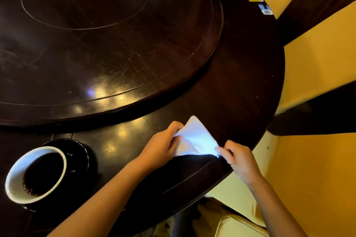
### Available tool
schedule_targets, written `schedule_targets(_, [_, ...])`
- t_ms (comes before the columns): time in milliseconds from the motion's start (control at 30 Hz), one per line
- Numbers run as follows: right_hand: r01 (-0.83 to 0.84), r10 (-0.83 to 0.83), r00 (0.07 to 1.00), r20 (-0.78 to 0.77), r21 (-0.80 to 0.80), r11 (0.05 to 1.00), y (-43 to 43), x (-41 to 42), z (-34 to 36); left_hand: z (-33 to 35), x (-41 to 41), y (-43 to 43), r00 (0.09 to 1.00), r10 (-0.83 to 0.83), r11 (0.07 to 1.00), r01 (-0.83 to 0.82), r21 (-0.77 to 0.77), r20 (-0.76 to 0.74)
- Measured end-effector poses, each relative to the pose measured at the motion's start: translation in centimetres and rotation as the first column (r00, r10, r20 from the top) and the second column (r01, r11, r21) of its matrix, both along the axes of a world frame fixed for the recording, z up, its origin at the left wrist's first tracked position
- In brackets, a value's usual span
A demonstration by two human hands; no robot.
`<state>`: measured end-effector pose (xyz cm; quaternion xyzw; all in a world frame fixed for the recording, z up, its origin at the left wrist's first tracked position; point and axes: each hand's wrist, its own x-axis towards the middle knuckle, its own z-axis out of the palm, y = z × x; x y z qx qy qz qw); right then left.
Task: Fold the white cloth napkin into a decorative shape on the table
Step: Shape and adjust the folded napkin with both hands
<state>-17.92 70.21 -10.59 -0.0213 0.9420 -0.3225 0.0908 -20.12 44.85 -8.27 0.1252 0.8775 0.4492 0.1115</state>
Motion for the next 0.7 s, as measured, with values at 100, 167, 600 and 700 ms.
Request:
schedule_targets(100, [0.103,-0.101,0.993,-0.062,0.024,0.994,1.5,0.0,0.6,0.6,-0.8,-1.4,0.992,0.105,0.994,-0.101,0.048,-0.070])
schedule_targets(167, [0.102,-0.106,0.994,-0.026,-0.129,0.986,1.0,-0.7,2.4,1.2,-0.9,-2.0,0.995,0.023,1.000,-0.024,-0.008,-0.095])
schedule_targets(600, [-0.133,0.192,0.976,0.104,-0.413,0.901,-6.7,-4.4,10.0,4.0,0.7,-2.4,0.969,0.038,0.967,-0.097,0.236,0.244])
schedule_targets(700, [-0.062,0.106,0.990,0.096,-0.378,0.924,-6.5,-4.4,10.7,3.1,2.2,-2.6,0.933,0.133,0.921,-0.241,0.307,0.335])
